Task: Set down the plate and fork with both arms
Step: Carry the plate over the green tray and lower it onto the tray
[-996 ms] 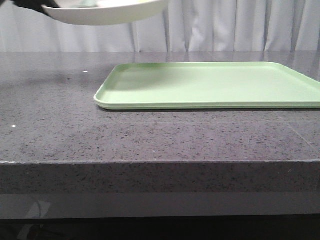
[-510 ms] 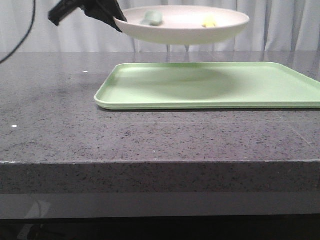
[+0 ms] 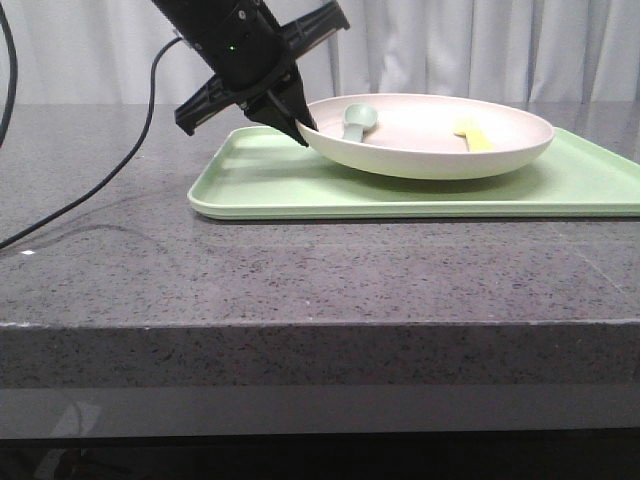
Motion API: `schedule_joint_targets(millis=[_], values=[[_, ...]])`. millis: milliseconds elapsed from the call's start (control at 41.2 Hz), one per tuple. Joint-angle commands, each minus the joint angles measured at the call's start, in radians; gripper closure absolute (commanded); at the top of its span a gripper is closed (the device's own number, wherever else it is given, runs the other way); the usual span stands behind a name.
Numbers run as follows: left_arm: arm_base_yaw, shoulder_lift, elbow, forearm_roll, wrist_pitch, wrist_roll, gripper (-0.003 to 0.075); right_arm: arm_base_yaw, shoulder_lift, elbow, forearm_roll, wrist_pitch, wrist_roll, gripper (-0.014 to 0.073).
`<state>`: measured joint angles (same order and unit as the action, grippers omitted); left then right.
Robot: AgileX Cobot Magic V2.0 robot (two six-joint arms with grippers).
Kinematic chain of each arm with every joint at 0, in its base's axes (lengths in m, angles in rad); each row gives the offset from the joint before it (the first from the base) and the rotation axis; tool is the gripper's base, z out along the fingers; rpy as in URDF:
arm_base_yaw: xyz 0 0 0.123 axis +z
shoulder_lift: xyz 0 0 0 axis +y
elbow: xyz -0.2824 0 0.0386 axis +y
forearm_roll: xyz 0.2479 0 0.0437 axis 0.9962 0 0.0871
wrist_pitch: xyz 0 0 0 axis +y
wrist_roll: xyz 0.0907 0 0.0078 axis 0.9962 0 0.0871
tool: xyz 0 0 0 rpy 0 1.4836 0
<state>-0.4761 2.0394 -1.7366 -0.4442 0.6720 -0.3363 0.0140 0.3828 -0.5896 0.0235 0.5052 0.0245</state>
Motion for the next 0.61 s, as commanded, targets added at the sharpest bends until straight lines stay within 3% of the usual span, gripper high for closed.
schedule_joint_targets(millis=[0,583], values=[[-0.009,-0.063,-0.034,-0.026,-0.086,-0.018,0.0741,0.001,0.015,-0.032,-0.009,-0.076,-0.005,0.0197],[-0.009,-0.048,-0.032,0.003,-0.024,-0.022,0.0734,0.001,0.015,-0.032,-0.009,-0.076,-0.005,0.0197]])
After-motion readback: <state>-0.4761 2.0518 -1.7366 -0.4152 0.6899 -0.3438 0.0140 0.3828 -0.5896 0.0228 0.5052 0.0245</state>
